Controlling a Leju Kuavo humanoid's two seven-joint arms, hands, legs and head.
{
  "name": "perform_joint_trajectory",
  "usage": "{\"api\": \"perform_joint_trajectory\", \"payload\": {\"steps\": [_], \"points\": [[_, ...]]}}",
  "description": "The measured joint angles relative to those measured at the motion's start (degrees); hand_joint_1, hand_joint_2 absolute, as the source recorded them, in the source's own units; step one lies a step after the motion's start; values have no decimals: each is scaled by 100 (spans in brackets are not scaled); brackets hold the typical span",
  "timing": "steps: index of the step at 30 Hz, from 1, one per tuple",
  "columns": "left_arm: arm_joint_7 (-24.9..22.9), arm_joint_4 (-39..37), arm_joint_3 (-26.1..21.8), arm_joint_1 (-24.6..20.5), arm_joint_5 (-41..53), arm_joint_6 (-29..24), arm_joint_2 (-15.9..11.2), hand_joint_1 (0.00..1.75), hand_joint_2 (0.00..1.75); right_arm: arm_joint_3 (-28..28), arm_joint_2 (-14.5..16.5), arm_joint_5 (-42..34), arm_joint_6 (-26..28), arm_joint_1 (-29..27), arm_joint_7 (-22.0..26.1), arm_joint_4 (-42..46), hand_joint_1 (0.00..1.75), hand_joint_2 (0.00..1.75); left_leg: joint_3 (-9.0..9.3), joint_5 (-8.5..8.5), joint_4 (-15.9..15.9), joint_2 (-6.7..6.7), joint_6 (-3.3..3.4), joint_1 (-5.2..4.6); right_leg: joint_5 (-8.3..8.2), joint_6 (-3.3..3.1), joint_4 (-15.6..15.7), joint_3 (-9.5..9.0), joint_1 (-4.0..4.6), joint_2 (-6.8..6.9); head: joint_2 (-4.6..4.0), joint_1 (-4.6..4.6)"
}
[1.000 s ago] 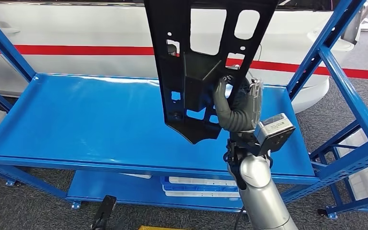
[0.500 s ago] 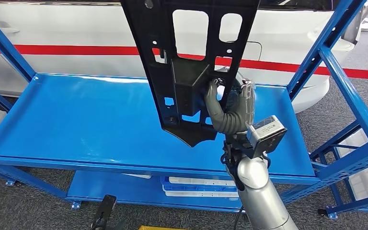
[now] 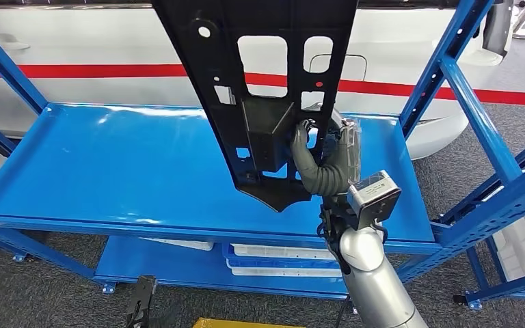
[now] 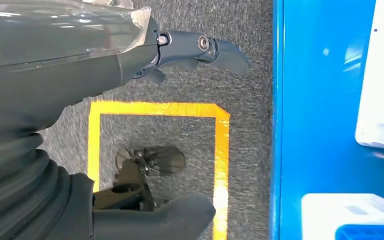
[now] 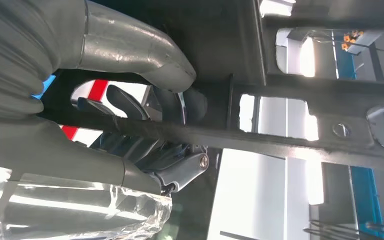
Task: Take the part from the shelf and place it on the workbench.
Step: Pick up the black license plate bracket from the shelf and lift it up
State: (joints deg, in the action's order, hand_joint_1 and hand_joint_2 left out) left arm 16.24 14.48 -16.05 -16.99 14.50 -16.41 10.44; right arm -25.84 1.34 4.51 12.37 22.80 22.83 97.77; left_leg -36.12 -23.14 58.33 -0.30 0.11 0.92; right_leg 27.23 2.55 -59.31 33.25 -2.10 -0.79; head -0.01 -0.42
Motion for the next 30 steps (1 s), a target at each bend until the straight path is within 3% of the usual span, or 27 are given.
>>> {"api": "perform_joint_trajectory", "payload": {"steps": [2, 3, 6, 7, 8, 9, 12, 14, 17, 19, 21, 23, 24, 25, 27, 29, 30], "points": [[243, 11, -140, 17, -202, 138, 3, 0, 175, 0, -7, -16, 0, -1, 19, -27, 175, 175, -56, -43, 48, 4, -55, 31, -57, -96, -18, 59, 2, 6, -1, -2], [354, 16, -205, 19, -278, 220, 3, 0, 175, 1, -7, -24, 0, 1, 30, -38, 175, 175, -117, -174, 186, 8, -77, 43, -93, -152, -14, 91, -7, 12, 0, -8], [536, 25, -308, 14, -349, 383, 7, 0, 175, -1, -8, -35, 0, 5, 60, -70, 175, 175, -469, -873, 1203, 14, -117, 50, -195, -277, -14, 213, 30, 38, 0, -19], [559, 25, -315, 13, -337, 408, 9, 0, 175, -2, -9, -37, 0, 4, 66, -87, 175, 175, -551, -1032, 1514, 15, -115, 50, -232, -296, -15, 262, 52, 44, 0, -17], [573, 25, -316, 12, -318, 422, 12, 0, 175, -2, -10, -37, 0, 2, 69, -103, 175, 175, -537, -1087, 1636, 15, -98, 46, -273, -305, -16, 313, 74, 47, 0, -18], [577, 25, -317, 9, -291, 430, 16, 0, 175, -2, -13, -38, 2, 0, 75, -116, 175, 175, -408, -1048, 1533, 15, -63, 37, -316, -307, -15, 363, 95, 46, -1, -17], [546, 26, -316, 21, -209, 450, 10, 0, 175, -1, -31, -31, 57, -26, 111, -131, 175, 175, 398, -781, 406, 24, 125, -41, -436, -284, -6, 458, 137, 47, -1, -10], [664, 9, -313, 200, -183, 579, -60, 0, 175, 7, -69, -22, 140, -95, 168, -122, 175, 175, 635, -721, 30, 43, 210, -112, -500, -221, 13, 460, 123, 57, -1, -12], [1024, -106, -320, 748, -220, 872, -283, 0, 175, 56, -195, -62, 193, -277, 294, -69, 175, 175, 604, -525, -82, 89, 281, -126, -536, -130, 40, 483, 127, 50, -2, -25], [1052, -171, -347, 1049, -267, 917, -392, 0, 175, 98, -278, -107, 186, -328, 343, -57, 175, 175, 515, -349, -167, 136, 324, -96, -220, -180, -239, 630, 147, 48, -1, -21], [955, -200, -384, 1209, -291, 893, -450, 0, 175, 119, -325, -142, 177, -331, 370, -63, 175, 175, 352, -214, -169, 136, 350, -103, 282, -238, -914, 832, 129, 51, 0, -19], [846, -227, -411, 1269, -296, 859, -466, 0, 175, 118, -350, -166, 165, -332, 385, -83, 175, 175, 171, -81, -161, 118, 341, -105, 522, -181, -1482, 883, 111, 52, 1, -15], [805, -240, -419, 1290, -296, 843, -467, 0, 175, 116, -360, -173, 153, -331, 391, -97, 175, 175, 90, -20, -157, 113, 325, -104, 497, -116, -1511, 779, 105, 53, 1, -11], [776, -252, -426, 1310, -296, 831, -467, 0, 175, 113, -368, -177, 140, -327, 398, -109, 175, 175, 13, 36, -148, 111, 303, -101, 408, -46, -1324, 567, 97, 56, 1, -10], [746, -267, -442, 1335, -296, 809, -470, 0, 175, 108, -381, -182, 110, -304, 423, -120, 175, 175, -128, 126, -91, 110, 245, -102, 303, 31, -520, -66, 81, 68, 1, -8], [739, -274, -451, 1342, -296, 794, -478, 0, 175, 100, -389, -184, 93, -275, 458, -121, 175, 175, -221, 196, -23, 105, 179, -114, 350, -8, 48, -444, 108, 61, 1, -21], [740, -275, -453, 1344, -296, 793, -483, 0, 175, 96, -394, -185, 90, -265, 475, -125, 175, 175, -238, 234, -11, 101, 149, -117, 373, -53, 121, -464, 130, 53, 1, -28]]}}
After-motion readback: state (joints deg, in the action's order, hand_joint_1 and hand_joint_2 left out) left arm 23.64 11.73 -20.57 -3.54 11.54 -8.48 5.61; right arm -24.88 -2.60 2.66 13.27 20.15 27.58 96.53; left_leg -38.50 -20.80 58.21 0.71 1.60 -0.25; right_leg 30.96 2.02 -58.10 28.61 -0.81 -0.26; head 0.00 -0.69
